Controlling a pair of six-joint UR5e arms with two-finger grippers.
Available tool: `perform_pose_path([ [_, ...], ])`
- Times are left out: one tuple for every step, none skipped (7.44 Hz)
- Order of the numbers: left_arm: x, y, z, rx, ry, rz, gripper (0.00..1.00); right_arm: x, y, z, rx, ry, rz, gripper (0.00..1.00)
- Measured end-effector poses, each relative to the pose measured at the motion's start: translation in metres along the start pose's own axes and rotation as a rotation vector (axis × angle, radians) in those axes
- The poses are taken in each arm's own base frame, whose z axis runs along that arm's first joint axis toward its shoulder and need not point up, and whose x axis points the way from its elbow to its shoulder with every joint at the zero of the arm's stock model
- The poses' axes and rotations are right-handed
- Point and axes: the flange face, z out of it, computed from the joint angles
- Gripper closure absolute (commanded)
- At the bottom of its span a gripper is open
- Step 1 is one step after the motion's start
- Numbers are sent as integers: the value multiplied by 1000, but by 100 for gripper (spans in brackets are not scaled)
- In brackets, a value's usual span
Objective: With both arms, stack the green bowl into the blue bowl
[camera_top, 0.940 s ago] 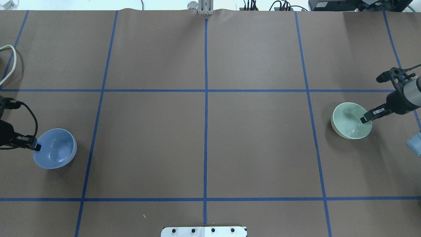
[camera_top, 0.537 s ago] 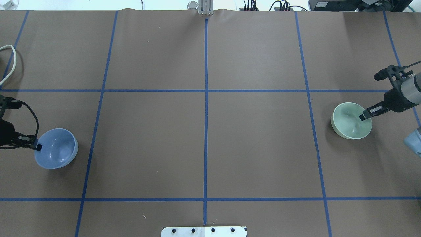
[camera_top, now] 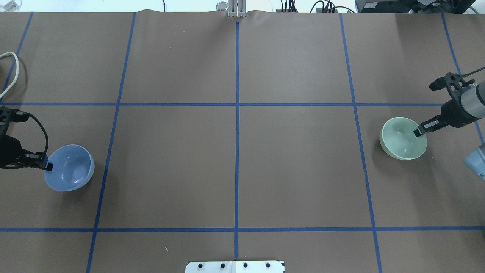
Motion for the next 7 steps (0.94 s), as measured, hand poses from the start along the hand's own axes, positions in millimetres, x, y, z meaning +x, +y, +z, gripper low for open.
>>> perform_pose_path([
  [17, -9, -3, 5, 21, -23, 100, -3, -7, -6, 10, -3, 0, 100],
  [38, -17, -9, -7, 39, -37, 100, -8, -21, -18, 21, -4, 11, 100],
  [68, -28, -20, -28, 47, -52, 100, -18, -35, -33, 24, -3, 27, 100],
  [107, -42, -32, -42, 43, -76, 100, -35, -49, -48, 18, 1, 44, 100],
  [153, -61, -45, -47, 37, -114, 100, -56, -65, -63, 8, 7, 59, 100],
  [201, -77, -55, -53, 33, -155, 100, -77, -84, -75, -3, 13, 70, 100],
  [245, -84, -58, -62, 22, -181, 100, -98, -103, -85, -11, 18, 77, 100],
])
